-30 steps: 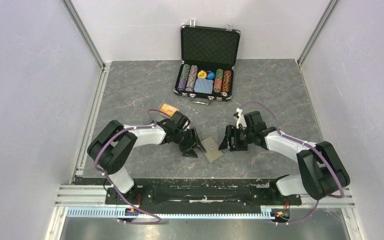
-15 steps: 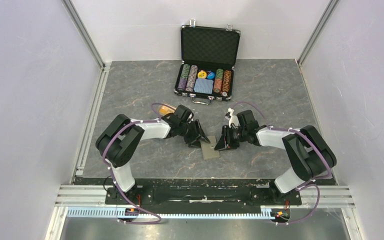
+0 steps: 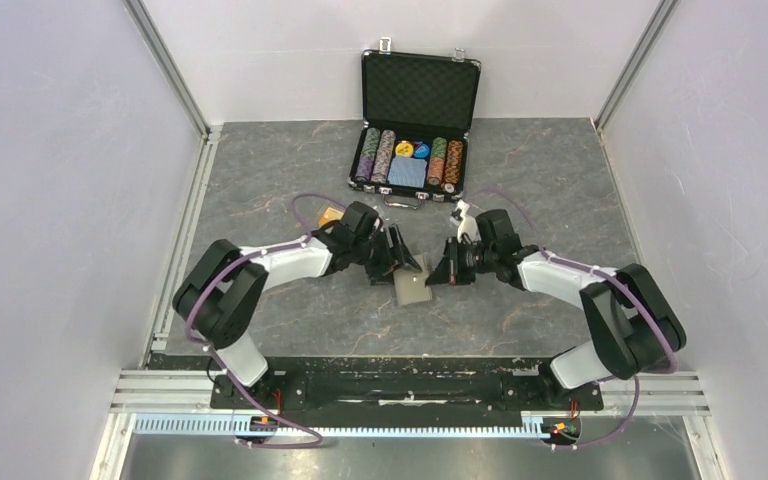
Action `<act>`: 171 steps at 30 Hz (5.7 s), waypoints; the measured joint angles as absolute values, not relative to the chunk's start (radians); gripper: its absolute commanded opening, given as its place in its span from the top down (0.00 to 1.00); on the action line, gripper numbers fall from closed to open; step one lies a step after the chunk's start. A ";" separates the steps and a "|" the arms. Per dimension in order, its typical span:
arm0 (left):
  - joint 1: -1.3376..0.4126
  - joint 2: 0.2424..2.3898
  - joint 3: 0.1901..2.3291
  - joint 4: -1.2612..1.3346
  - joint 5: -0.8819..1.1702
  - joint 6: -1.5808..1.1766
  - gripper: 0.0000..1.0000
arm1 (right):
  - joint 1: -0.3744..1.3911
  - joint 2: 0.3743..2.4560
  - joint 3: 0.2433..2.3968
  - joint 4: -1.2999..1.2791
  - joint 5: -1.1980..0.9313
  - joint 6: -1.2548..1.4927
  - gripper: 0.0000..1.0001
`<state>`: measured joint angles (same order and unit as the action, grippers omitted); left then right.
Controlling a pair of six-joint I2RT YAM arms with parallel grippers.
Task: Put the credit cards into the card holder
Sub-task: Pick up the card holder from the center of the board, then close the card holder at the center of the board.
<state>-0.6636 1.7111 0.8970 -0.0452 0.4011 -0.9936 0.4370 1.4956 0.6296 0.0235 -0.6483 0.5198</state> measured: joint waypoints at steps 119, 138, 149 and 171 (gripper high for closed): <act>-0.579 1.241 0.823 -0.265 0.299 -0.829 0.98 | 0.490 1.509 1.184 -0.582 -0.310 0.292 0.43; -0.579 1.250 0.817 -0.193 0.376 -0.838 0.98 | 0.509 1.597 1.099 -0.366 -0.564 0.416 0.85; -0.579 1.245 0.810 -0.184 0.373 -0.841 0.34 | 0.516 1.619 1.101 -0.354 -0.566 0.416 1.00; -0.523 1.053 1.005 -0.426 0.221 -0.184 0.00 | 0.516 1.465 1.348 -0.439 -0.839 0.136 1.00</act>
<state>-0.5232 1.0534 1.0050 -0.4255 0.2211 -0.1837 0.5156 1.4654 1.3483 -0.4385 -0.8394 0.1360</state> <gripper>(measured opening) 0.997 0.033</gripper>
